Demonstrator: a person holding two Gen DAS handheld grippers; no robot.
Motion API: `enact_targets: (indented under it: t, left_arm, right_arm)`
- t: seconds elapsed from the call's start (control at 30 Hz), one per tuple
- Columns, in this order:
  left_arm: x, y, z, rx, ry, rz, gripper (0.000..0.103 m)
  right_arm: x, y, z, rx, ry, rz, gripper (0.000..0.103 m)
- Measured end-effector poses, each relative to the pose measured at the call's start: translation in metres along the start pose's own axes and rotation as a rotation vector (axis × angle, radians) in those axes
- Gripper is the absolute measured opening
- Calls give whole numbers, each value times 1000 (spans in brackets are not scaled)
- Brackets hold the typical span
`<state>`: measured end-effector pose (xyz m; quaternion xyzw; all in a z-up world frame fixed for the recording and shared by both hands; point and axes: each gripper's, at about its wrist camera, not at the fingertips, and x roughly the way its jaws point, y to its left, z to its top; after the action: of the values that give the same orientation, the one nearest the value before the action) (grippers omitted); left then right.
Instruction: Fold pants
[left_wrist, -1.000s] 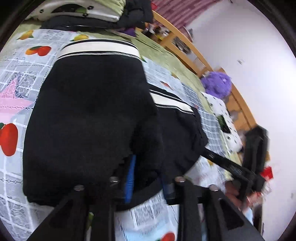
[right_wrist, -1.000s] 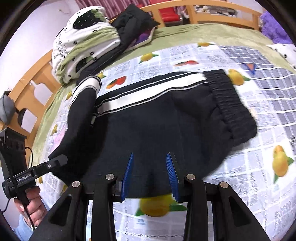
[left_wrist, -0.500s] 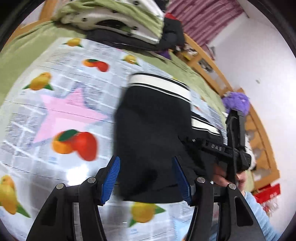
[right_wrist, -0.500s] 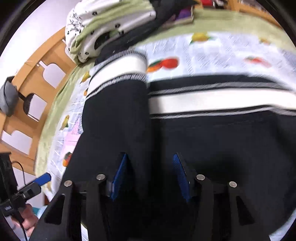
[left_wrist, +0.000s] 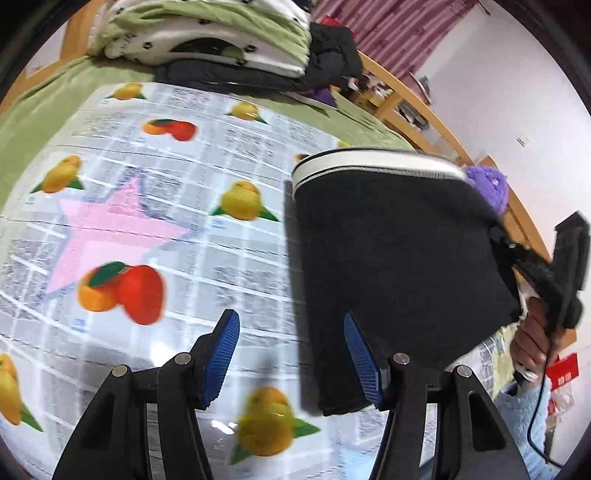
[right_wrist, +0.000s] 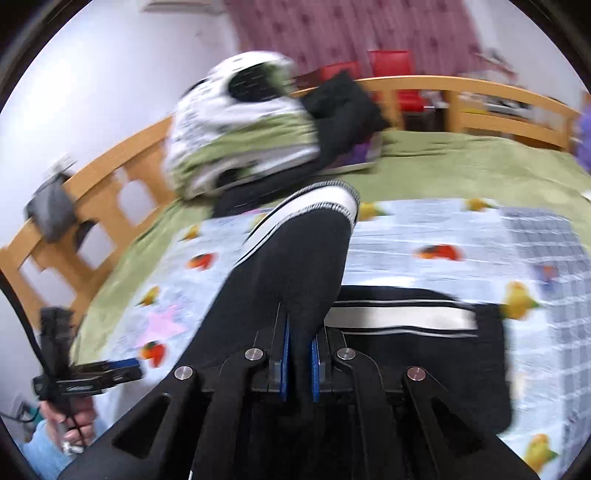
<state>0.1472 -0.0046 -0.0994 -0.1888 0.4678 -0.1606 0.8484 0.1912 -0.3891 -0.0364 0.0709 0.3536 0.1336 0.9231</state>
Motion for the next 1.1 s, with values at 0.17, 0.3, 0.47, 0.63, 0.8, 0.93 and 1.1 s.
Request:
enact_targets:
  t: [0.17,0.3,0.47,0.63,0.8,0.93,1.1]
  left_arm:
    - [2,-16,-5,25,10,6,57]
    - [-4,-25,-10,51,11,24,57]
    - [-22,-33,-10,84,-18,63,57]
    - [-40,-54,-8,186,-31,141,57]
    - [-60,-67,2,283,-32,169,57]
    - [-64,-69,17,287,-38,116,60]
    - [-37,-73,18,288,-30,11,68]
  right_arm:
    - [25,-80,-30,76,123,-194,11]
    - [39,-104,-70,75,184,-238,17]
    - [-12,-81,-72,34,13,-269,23]
    - [23,-71,-103,-99,169,-364,27]
    - [-32,-66,-93,-18,127,-296,27]
    - [-61,-89,-92,157,49,-244,55]
    - [-48,-107,-90,237,73,-246,56]
